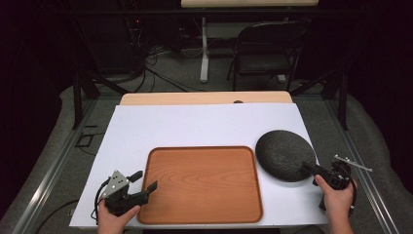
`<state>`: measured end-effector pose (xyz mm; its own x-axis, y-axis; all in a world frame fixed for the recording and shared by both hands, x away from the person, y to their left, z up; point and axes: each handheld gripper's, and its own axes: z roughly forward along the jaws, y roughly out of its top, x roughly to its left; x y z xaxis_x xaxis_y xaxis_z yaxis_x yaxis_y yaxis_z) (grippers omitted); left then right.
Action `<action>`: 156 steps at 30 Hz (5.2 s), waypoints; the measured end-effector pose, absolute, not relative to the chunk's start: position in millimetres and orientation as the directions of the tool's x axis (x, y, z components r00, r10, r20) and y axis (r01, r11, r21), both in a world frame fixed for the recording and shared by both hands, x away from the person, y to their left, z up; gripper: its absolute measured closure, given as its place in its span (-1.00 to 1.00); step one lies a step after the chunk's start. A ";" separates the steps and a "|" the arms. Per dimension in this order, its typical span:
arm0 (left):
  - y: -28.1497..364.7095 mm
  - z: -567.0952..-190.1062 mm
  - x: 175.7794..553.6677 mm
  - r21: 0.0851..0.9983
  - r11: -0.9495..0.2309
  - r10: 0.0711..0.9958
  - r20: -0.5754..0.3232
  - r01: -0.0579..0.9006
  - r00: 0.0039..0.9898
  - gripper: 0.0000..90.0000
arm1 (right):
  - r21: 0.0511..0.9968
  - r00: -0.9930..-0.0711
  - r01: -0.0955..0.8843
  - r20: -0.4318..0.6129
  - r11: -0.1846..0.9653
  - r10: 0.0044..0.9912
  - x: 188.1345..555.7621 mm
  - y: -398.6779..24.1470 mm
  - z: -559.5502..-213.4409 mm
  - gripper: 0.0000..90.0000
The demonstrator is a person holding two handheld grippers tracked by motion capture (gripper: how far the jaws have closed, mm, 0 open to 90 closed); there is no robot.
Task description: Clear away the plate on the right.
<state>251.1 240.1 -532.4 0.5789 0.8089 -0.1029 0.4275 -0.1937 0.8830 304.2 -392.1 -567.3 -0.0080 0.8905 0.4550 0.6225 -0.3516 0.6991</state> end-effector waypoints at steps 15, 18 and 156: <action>240.4 -532.1 251.2 0.881 -0.198 0.807 -0.103 0.430 0.582 -0.31 | 0.690 -0.001 0.623 0.473 -0.370 0.881 305.8 -392.2 -568.8 0.03; 239.9 -532.4 251.1 0.883 -0.193 0.809 -0.103 0.427 0.578 -0.31 | 0.689 0.009 0.621 0.470 -0.374 0.882 305.9 -391.5 -568.8 0.08; 241.7 -533.7 253.0 0.879 -0.180 0.813 -0.120 0.441 0.570 -0.28 | 0.624 -0.228 0.774 0.430 -0.105 0.873 427.7 -298.7 -370.0 0.91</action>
